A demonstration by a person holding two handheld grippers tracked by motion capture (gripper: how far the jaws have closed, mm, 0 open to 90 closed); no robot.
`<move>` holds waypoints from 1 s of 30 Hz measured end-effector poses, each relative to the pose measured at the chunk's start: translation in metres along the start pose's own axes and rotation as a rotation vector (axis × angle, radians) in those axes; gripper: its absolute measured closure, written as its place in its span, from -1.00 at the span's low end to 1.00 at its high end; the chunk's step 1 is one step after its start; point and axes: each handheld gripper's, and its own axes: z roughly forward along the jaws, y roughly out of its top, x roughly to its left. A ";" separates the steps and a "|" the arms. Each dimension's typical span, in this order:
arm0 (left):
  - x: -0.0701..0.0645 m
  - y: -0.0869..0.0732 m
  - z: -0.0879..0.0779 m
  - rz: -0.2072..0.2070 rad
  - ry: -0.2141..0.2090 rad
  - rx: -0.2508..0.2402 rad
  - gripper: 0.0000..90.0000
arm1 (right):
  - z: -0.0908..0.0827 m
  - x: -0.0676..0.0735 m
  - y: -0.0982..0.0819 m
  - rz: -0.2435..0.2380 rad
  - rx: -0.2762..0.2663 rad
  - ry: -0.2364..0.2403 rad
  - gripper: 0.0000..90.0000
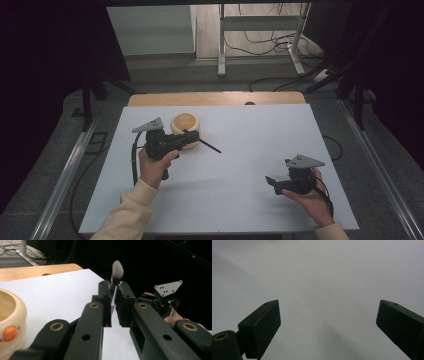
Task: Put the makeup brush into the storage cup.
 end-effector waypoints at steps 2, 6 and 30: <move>0.001 0.001 -0.001 -0.005 -0.002 0.000 0.85 | -0.002 0.000 0.001 0.001 -0.005 0.000 -0.88; 0.003 0.004 -0.001 -0.002 0.007 0.000 0.85 | -0.003 0.000 0.001 0.000 -0.014 -0.001 -0.87; 0.013 0.027 -0.006 0.001 0.062 -0.004 0.85 | -0.003 0.000 0.000 -0.010 -0.013 -0.002 -0.84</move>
